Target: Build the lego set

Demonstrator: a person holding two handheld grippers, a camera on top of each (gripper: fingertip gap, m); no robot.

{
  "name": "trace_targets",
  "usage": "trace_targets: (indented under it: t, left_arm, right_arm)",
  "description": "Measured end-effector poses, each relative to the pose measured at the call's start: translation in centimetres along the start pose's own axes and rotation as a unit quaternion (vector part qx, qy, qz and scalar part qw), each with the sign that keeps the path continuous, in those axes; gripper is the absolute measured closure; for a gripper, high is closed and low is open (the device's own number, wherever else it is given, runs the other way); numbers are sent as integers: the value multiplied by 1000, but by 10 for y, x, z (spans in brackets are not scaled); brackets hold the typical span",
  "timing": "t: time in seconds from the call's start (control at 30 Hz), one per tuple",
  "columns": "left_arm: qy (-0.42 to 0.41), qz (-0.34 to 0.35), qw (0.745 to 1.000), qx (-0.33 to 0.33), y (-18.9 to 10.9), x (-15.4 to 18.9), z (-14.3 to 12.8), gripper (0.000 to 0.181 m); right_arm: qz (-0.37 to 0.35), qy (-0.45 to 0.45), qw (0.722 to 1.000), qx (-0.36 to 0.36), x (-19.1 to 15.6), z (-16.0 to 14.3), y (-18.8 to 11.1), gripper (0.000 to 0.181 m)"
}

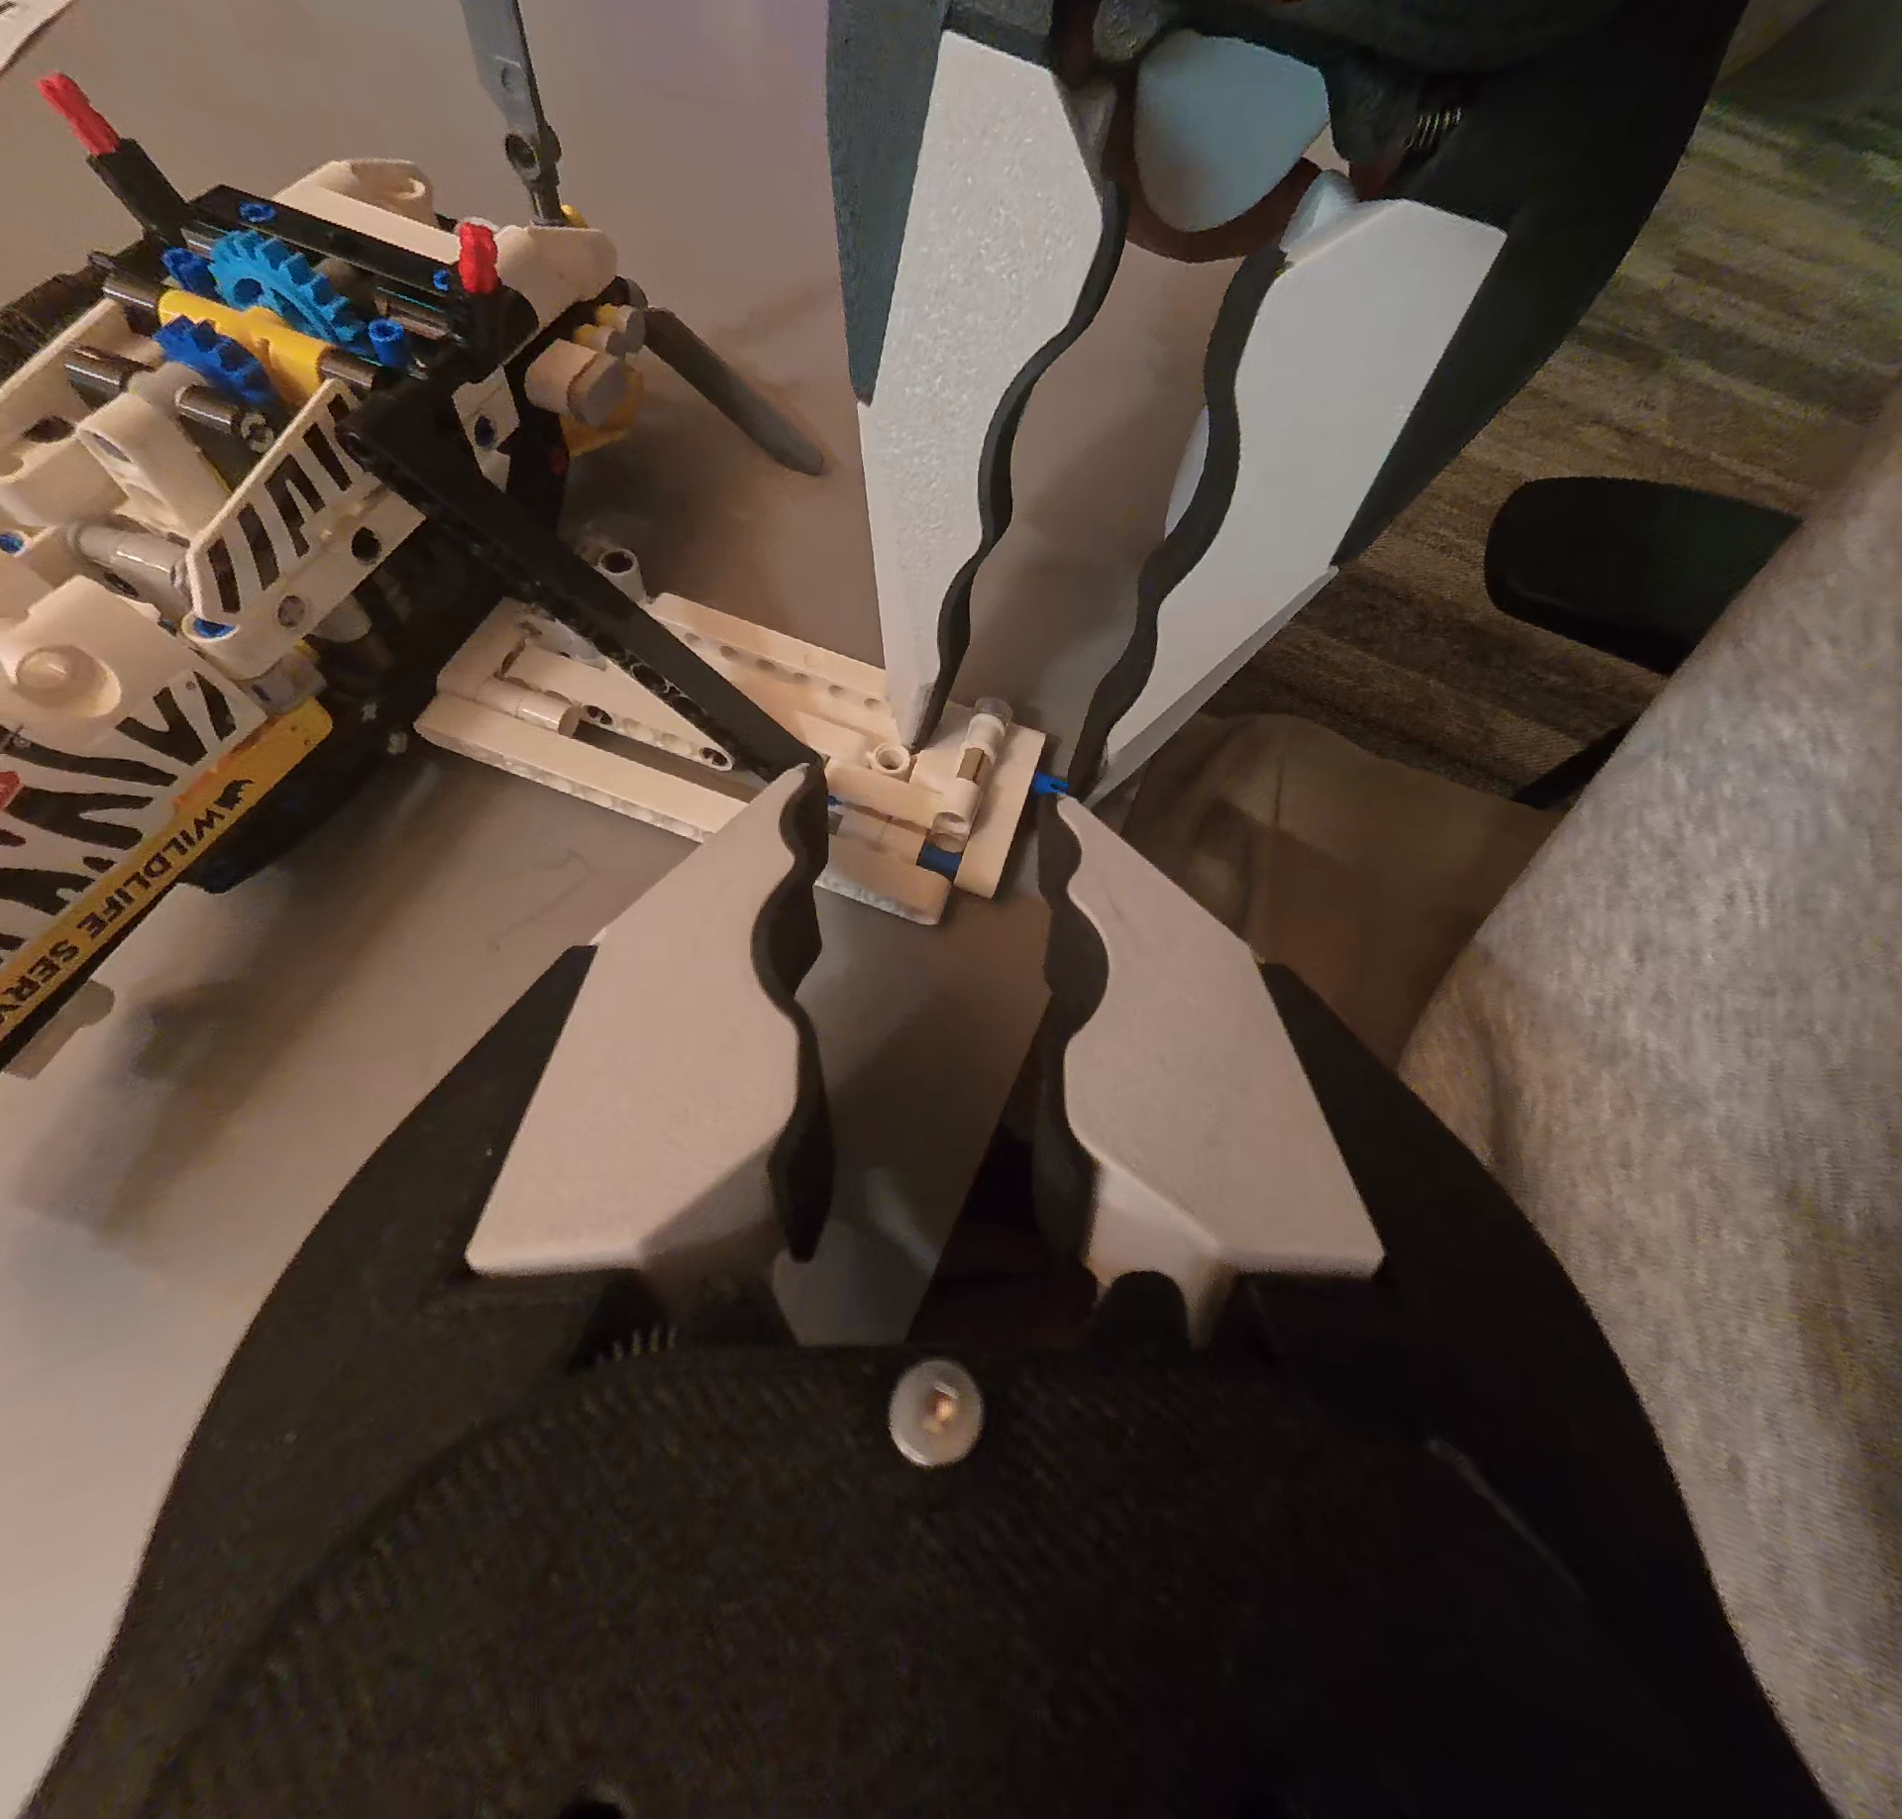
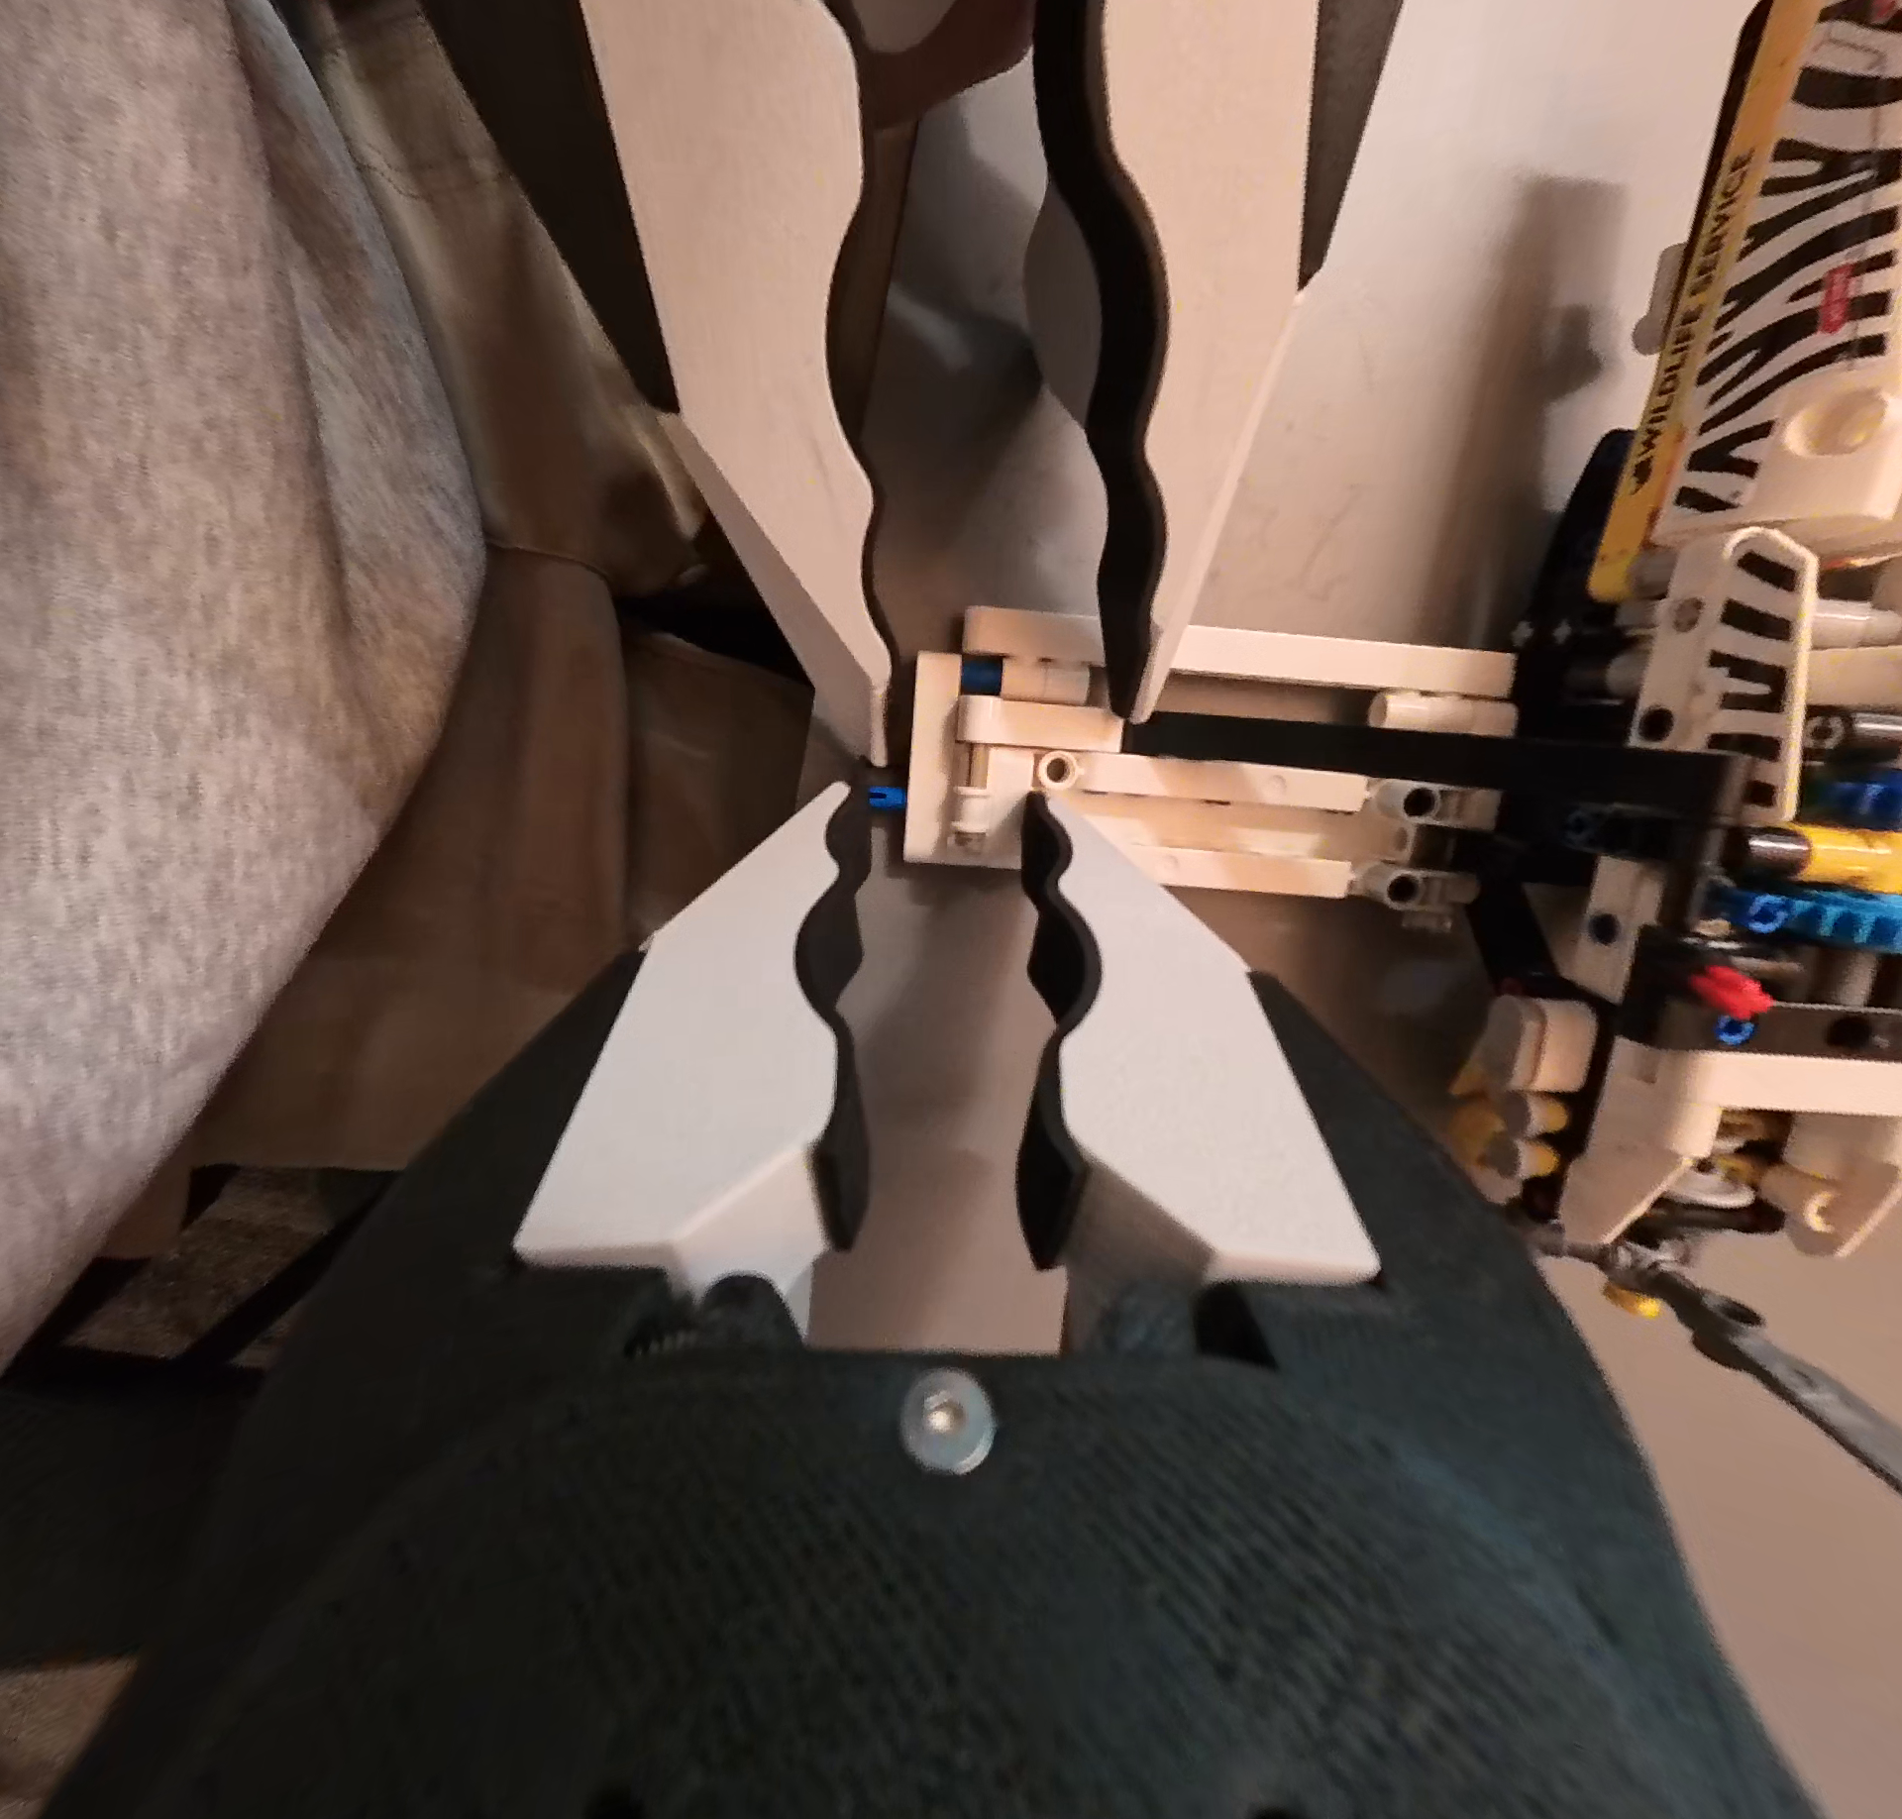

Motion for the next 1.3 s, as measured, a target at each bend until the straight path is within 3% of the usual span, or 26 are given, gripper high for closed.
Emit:
trace_targets:
  t: [0.23, 0.37, 0.53, 0.63, 0.8, 1.0, 1.17, 1.3]
  left_arm:
    - [14, 5, 1000, 8, -4, -1, 0, 134]
    - [17, 26, 999, 21, -12, -8, 1, 132]
    - [10, 32, 999, 31, -20, -10, 4, 131]
    - [19, 45, 998, 25, -21, -7, 0, 131]
    - [29, 40, 998, 28, -11, 5, -3, 131]
    - [64, 81, 995, 2, 0, 4, -6, 134]
    - [53, 102, 993, 11, -7, 6, -6, 134]
    - [26, 124, 991, 35, -20, 5, -7, 134]
  right_arm:
    - [2, 32, 999, 22, 3, -1, 1, 151]
    - [-1, 71, 996, 56, -1, 3, -7, 132]
    - [-76, 136, 979, 135, -2, 5, -29, 123]
    - [-141, 181, 962, 150, -2, -7, -36, 126]
    - [-184, 236, 939, 171, -12, -15, -24, 130]
    - [-172, 270, 928, 189, -8, -8, -3, 127]
    - [-211, 274, 910, 228, -9, -13, -22, 133]
    - [-284, 270, 886, 247, -4, -28, -51, 137]
Point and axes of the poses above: each gripper's, where its closed fingertips meet, y out along the fingers, z out of its top, x = y × z across the jaws, the point moved 3 cm from there along -y, back along the fingers, and after that the axes turned 9 degrees about -y, right-handed, at the moved point
